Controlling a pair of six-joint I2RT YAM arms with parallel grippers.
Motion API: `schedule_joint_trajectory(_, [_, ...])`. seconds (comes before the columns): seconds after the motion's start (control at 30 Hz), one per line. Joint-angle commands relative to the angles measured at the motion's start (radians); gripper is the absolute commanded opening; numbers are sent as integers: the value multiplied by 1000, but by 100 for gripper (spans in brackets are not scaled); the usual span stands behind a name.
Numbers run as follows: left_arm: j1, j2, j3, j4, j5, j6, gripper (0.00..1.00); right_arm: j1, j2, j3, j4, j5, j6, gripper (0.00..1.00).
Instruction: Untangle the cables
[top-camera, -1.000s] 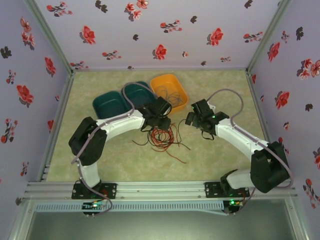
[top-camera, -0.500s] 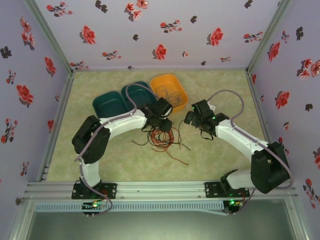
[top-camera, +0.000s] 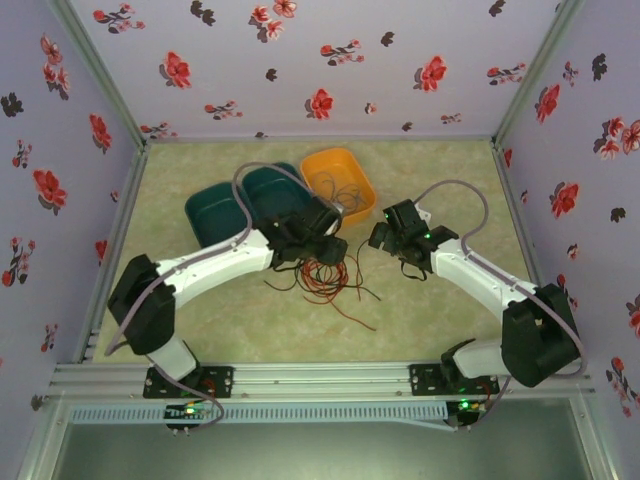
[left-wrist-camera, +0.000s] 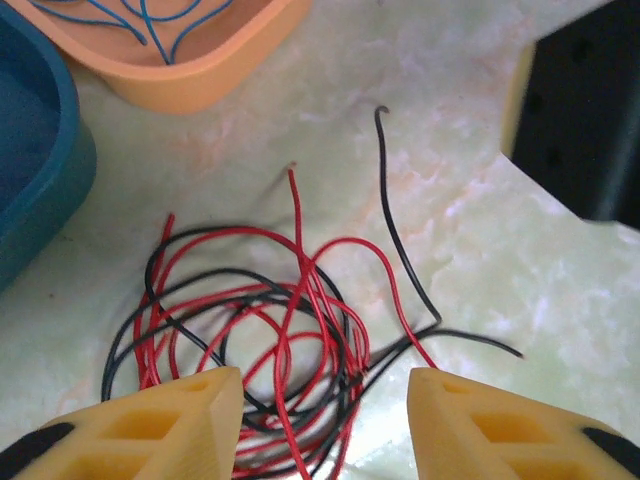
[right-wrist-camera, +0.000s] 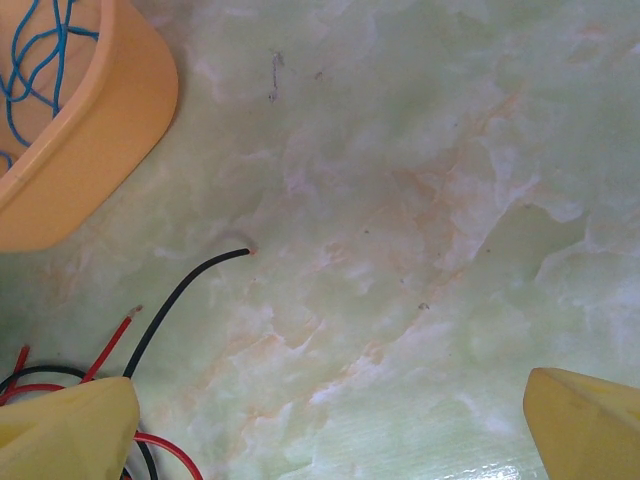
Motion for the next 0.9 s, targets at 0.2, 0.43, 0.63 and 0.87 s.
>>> schedule_joint_trajectory(0.2, [-23, -2, -223, 181, 99, -162, 46, -2, 6, -15, -13, 1, 23, 99])
schedule_joint_trajectory(0.43, [-24, 70, -218, 203, 78, -146, 51, -2, -3, -22, -6, -5, 34, 99])
schedule_joint_trajectory(0.63, [-22, 118, -203, 201, 77, -133, 47, -2, 2, -20, -1, -3, 34, 99])
schedule_joint_trajectory(0.87, [-23, 106, -197, 183, 64, -123, 15, -2, 3, -21, 1, 0, 28, 99])
